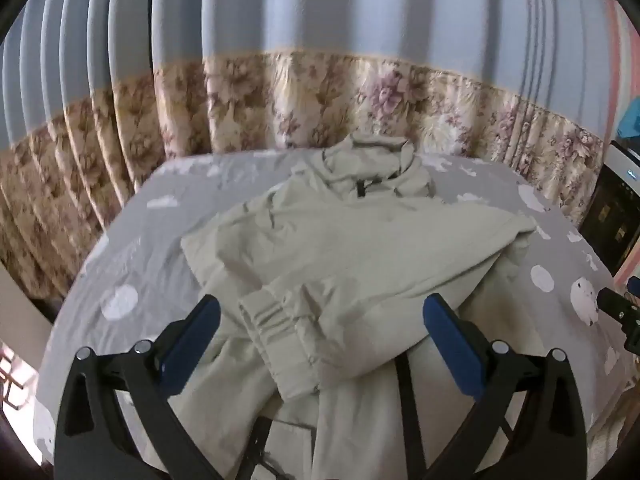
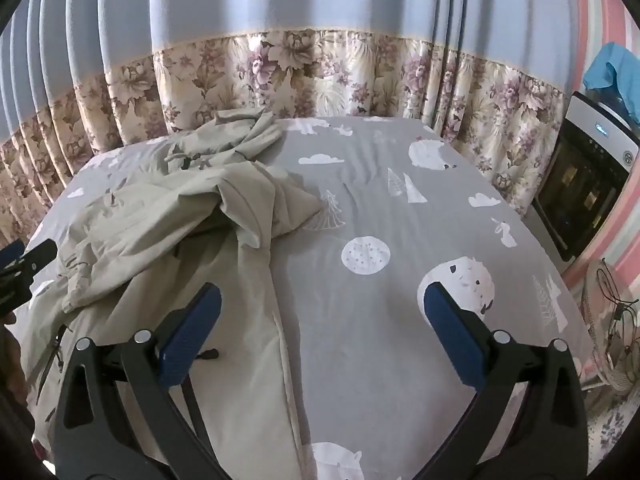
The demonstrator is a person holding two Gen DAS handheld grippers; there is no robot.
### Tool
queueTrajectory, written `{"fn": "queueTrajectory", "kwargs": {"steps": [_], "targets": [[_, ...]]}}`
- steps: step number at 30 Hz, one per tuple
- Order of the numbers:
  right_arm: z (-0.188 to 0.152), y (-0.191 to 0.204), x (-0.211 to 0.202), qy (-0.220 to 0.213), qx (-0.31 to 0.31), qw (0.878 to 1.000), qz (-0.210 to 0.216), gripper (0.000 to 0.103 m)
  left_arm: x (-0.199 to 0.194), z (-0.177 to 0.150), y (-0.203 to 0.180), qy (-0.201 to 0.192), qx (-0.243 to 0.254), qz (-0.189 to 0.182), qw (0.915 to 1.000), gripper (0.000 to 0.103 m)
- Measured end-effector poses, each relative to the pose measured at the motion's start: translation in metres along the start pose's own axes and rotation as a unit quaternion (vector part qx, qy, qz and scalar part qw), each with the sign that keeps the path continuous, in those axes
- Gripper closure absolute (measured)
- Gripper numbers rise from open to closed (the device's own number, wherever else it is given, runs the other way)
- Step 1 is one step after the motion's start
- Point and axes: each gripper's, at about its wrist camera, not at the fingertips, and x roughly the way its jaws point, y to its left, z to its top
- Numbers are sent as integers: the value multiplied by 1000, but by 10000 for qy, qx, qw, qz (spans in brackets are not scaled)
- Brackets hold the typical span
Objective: Fold large clothes
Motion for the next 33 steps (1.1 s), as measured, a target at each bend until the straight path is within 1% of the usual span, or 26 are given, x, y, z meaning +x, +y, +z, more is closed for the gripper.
{"fn": "queueTrajectory", "kwargs": {"steps": [3,5,9,11,14,17,19,20,22,23,24,25,26,28,30,33], "targets": [[-1,-4,0,10,-3,9998,178,3,-11,0,-4,-254,128,66,9996,2],[-3,-5,3,28,-54,9997,235,3,-17,-2,-8,-427,373,133,9983,2],[-1,-9,9,87,-249,9981,554,3,-16,1,-10,-273,430,151,9986,2],[0,-11,11,41,-380,9968,702,3,-18,1,-15,-317,442,425,9976,2],[3,-15,14,-80,-521,9941,953,3,-19,2,-23,-343,245,616,9972,2],[3,-20,17,-172,-604,9926,1035,3,-12,0,-28,-270,67,819,9963,2],[4,-23,20,-188,-639,9916,1111,3,-11,0,-33,-259,-22,1149,9930,2],[4,-25,21,-195,-666,9913,1123,3,-13,1,-33,-220,-257,1215,9920,2],[4,-27,24,-180,-790,9905,1107,3,-25,-4,-32,-246,-843,1004,9911,2],[4,-29,25,-181,-853,9902,1092,3,-27,-6,-38,-168,-768,1090,9909,2],[3,-30,24,-194,-888,9898,1101,3,-28,-7,-42,-152,-647,1281,9895,2],[3,-30,24,-224,-960,9888,1125,3,-33,-12,-48,-196,-559,1544,9862,2],[3,-31,24,-231,-1015,9884,1107,3,-38,-16,-49,-202,-618,1589,9852,2],[1,-31,25,-233,-1044,9893,992,3,-44,-25,-49,-139,-860,1491,9850,2],[-3,-31,25,-224,-1009,9901,948,3,-46,-34,-53,-34,-874,1505,9847,2],[-10,-31,23,-263,-857,9876,1286,3,-48,-41,-62,-47,-631,1551,9859,2]]}}
